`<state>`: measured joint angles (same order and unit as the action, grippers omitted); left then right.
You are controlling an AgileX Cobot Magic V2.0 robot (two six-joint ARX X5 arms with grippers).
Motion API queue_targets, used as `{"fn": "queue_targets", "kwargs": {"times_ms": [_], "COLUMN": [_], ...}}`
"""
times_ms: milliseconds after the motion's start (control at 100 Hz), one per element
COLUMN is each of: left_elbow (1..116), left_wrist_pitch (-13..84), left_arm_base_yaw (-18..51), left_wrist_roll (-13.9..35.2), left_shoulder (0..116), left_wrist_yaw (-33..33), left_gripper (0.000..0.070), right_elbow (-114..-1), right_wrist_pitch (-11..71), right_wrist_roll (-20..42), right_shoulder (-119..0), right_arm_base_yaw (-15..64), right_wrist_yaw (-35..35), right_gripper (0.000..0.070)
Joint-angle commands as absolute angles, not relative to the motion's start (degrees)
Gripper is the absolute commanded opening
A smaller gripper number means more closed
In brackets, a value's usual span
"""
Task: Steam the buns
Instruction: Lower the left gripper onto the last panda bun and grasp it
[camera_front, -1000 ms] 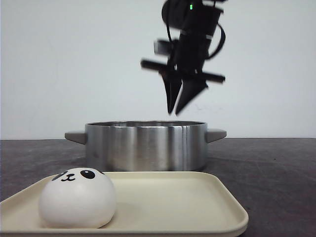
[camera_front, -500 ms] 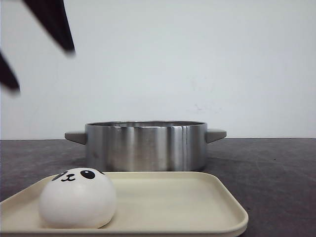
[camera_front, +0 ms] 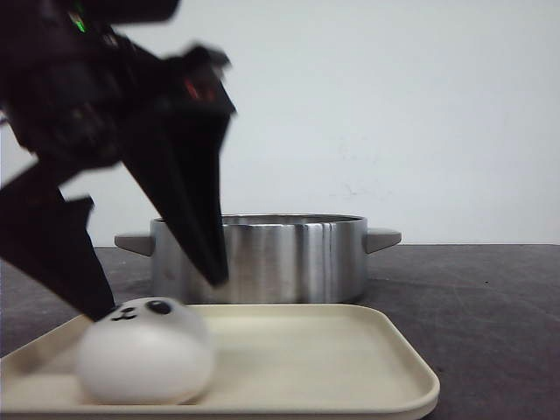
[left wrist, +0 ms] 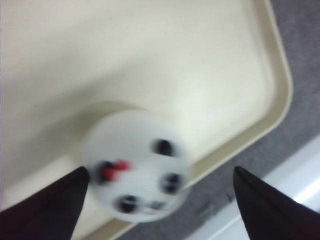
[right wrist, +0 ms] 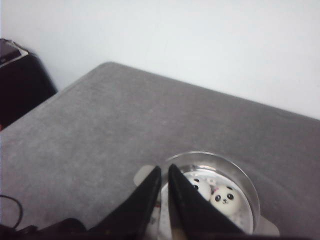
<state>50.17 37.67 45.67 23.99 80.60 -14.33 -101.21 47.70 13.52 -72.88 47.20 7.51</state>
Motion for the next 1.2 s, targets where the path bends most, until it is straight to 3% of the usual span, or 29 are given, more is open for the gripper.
{"fn": "queue_targets", "kwargs": {"times_ms": [0, 280, 490, 760, 820, 960, 1040, 1190], "left_elbow": [51.0, 51.0, 51.0, 51.0, 51.0, 51.0, 51.0, 51.0], "left_wrist_pitch": [37.6, 37.5, 35.9, 32.1, 32.0, 32.4, 32.8, 33.7], "left_arm_base_yaw": [46.3, 46.3, 46.4, 47.0, 47.0, 47.0, 47.0, 47.1], "left_wrist_roll": [24.5, 24.5, 24.1, 22.0, 22.0, 21.6, 20.1, 17.1], "left_shoulder": [82.9, 86.9, 87.2, 87.4, 87.4, 87.4, 87.4, 87.4], "left_wrist_yaw": [-14.4, -13.9, -8.6, -7.0, -6.3, -5.4, -5.4, -4.7], "left_gripper": [0.0554, 0.0551, 0.0554, 0.0546, 0.0483, 0.0148, 0.0000, 0.0000], "right_elbow": [-102.3, -102.3, -102.3, -102.3, -102.3, -102.3, -102.3, -102.3], "right_wrist_pitch": [47.9, 48.5, 48.5, 48.5, 48.5, 48.5, 48.5, 48.5], "right_wrist_roll": [13.6, 13.5, 13.5, 13.6, 13.7, 14.2, 14.4, 14.6], "right_shoulder": [-73.2, -73.2, -73.2, -73.2, -73.2, -73.2, -73.2, -73.2], "right_arm_base_yaw": [47.8, 47.8, 47.8, 47.8, 47.8, 47.8, 47.9, 47.9], "right_wrist_yaw": [7.6, 7.6, 7.6, 7.6, 7.6, 7.5, 7.5, 7.5], "right_gripper": [0.0016, 0.0016, 0.0016, 0.0016, 0.0016, 0.0016, 0.0016, 0.0016]}}
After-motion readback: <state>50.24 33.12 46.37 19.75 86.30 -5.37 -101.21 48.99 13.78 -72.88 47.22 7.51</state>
